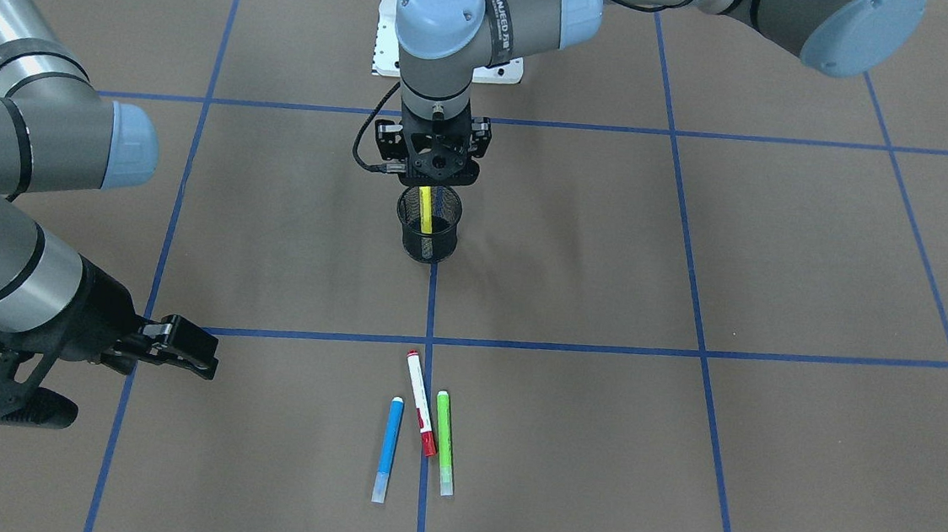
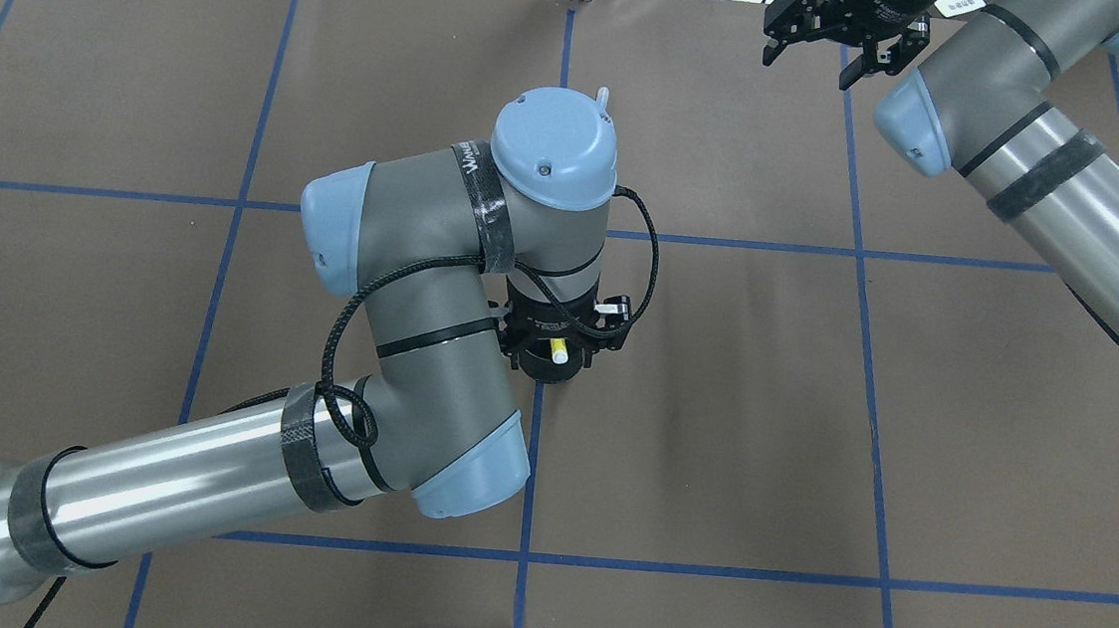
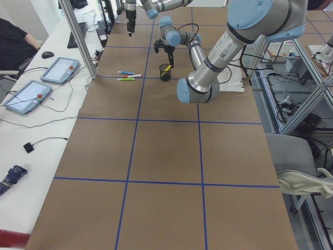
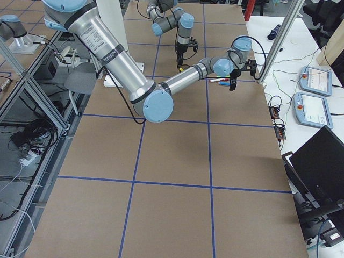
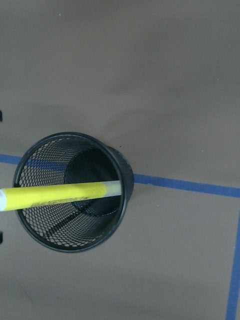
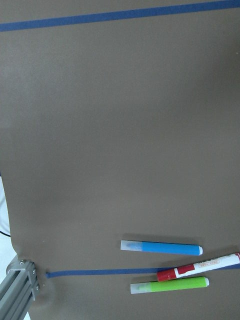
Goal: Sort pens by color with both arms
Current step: 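Close the left gripper on the yellow highlighter in the cup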
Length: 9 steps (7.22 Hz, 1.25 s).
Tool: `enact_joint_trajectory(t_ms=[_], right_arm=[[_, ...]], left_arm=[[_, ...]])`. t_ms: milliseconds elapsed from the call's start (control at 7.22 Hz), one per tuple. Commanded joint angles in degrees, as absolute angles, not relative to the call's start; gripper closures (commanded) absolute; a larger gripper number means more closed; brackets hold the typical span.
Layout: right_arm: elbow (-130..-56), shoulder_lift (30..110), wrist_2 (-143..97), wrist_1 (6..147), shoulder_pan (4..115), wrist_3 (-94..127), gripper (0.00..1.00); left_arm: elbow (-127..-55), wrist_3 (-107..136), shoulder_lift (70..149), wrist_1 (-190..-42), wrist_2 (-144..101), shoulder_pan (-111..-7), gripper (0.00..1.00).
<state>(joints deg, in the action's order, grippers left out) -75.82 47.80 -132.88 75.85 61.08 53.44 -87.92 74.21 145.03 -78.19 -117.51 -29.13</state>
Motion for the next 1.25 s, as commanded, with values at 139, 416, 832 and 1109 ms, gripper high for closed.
enact_joint_trajectory(t_ms=[139, 416, 832, 1109], right_arm=[[-75.85, 47.9, -132.89, 75.85, 61.17, 53.44, 0.0], [-75.94, 47.99, -132.89, 75.76, 61.17, 53.44, 0.0], [-75.94, 48.25, -133.42, 75.76, 61.26, 53.35, 0.0], [-75.94, 48.25, -133.33, 75.76, 61.26, 53.26, 0.0]], left_arm=[[-87.63, 73.92, 144.58, -79.54, -117.33, -28.74, 0.29], [-87.63, 73.92, 144.23, -79.89, -117.33, -28.22, 0.36], [-87.28, 73.92, 143.88, -80.33, -117.33, -27.86, 0.4], [-87.19, 73.92, 144.05, -80.77, -117.25, -27.86, 0.41]])
